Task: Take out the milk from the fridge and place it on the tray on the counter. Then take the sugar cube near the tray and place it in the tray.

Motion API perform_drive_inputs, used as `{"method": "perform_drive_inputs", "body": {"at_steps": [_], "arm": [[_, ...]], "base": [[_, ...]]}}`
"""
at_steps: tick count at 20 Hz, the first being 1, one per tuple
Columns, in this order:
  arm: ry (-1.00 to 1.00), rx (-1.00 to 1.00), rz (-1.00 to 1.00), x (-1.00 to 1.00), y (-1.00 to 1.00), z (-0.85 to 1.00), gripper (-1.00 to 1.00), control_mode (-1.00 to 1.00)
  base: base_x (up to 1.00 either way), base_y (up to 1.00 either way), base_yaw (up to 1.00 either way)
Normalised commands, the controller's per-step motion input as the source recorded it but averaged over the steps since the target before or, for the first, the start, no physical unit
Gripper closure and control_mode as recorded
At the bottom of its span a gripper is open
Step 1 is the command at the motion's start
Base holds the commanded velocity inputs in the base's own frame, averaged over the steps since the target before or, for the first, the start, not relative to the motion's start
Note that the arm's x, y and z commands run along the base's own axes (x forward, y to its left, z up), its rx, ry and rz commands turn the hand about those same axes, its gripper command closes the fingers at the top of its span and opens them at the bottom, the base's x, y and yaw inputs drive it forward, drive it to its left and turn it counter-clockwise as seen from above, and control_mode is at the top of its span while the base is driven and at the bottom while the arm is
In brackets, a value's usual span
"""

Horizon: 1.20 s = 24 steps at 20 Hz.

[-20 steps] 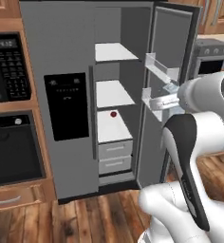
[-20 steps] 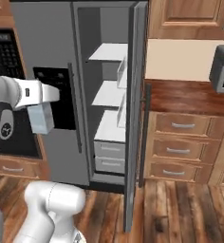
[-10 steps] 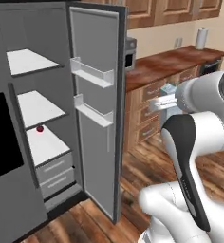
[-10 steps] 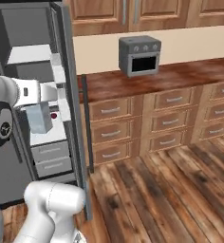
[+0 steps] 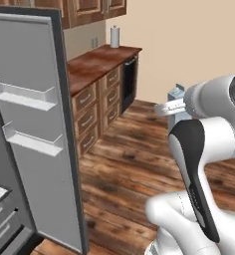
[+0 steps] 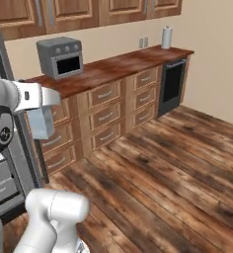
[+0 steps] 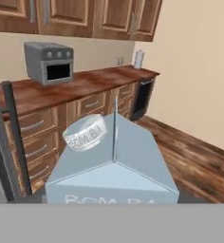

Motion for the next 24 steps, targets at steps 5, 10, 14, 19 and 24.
{"method": "perform_drive_inputs", "body": {"at_steps": [5, 10, 14, 19, 24], "arm": [[0.0, 0.0, 0.0, 0.0, 0.0, 0.0, 1.0, 1.0], [0.0, 0.0, 0.0, 0.0, 0.0, 0.0, 1.0, 1.0], [0.0, 0.0, 0.0, 0.0, 0.0, 0.0, 1.0, 1.0], [0.0, 0.0, 0.0, 0.0, 0.0, 0.0, 1.0, 1.0], [0.0, 0.0, 0.0, 0.0, 0.0, 0.0, 1.0, 1.0]], "base": [[0.01, -0.33, -0.7], [0.0, -0.23, -0.82], [0.0, -0.19, -0.89], [0.0, -0.13, -0.92], [0.0, -0.26, -0.89]]}}
